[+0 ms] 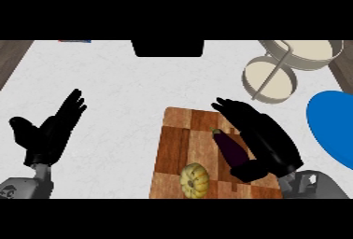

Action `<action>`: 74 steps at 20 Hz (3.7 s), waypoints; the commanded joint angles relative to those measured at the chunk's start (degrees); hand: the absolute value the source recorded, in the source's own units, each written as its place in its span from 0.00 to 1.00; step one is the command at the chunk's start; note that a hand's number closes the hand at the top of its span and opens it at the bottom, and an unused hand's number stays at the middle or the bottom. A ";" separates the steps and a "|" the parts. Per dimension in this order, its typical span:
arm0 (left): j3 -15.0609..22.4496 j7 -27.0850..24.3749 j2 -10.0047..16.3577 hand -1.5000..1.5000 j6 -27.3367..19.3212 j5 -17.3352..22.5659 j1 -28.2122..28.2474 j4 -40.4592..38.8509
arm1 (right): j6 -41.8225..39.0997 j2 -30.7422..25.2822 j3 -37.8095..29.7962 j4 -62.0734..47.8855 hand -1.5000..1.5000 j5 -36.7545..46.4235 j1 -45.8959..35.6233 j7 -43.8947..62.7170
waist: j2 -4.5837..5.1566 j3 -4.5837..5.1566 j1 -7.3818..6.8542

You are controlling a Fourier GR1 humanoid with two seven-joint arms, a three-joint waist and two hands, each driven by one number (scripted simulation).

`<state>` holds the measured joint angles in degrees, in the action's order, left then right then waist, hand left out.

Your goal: Pick the eggplant from the cutting board and place it in the tiered basket

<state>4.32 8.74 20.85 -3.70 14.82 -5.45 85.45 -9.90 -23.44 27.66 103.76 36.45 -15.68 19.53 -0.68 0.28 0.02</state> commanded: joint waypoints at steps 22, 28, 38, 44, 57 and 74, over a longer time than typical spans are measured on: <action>-5.46 2.11 -0.59 0.50 5.41 -0.83 -1.49 0.18 | -19.63 7.46 9.88 -4.43 0.00 13.18 0.92 21.41 | 0.73 -0.28 0.07; -3.32 2.50 -4.22 0.50 2.94 -4.17 4.06 6.05 | -11.11 10.10 8.65 -17.59 0.00 19.49 -1.68 13.79 | 0.73 -0.30 -0.52; -5.09 2.83 -7.29 0.50 3.81 -7.16 0.23 2.31 | -12.45 7.26 2.57 -16.52 0.00 25.62 -0.52 5.93 | 0.68 -0.27 0.00; -6.03 2.92 -5.79 0.50 6.83 -5.94 3.26 5.56 | -20.84 10.77 2.91 -21.59 1.00 23.08 -0.59 6.62 | 0.67 -0.27 -0.21; -8.33 3.43 -7.64 0.50 4.15 -6.63 3.80 5.00 | -5.05 -12.77 -18.01 -25.30 1.00 19.30 6.82 -9.88 | 1.07 -0.69 4.60; -7.37 4.33 -7.25 0.50 5.27 -6.92 3.36 7.10 | 7.79 -23.66 -58.08 -47.70 1.00 -16.66 1.90 -54.03 | 0.65 -0.53 0.47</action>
<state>-3.85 11.86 14.29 2.45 8.53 -1.65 91.42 -0.01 -45.53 -24.00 60.33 27.65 -12.08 -25.19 -0.10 -0.31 1.56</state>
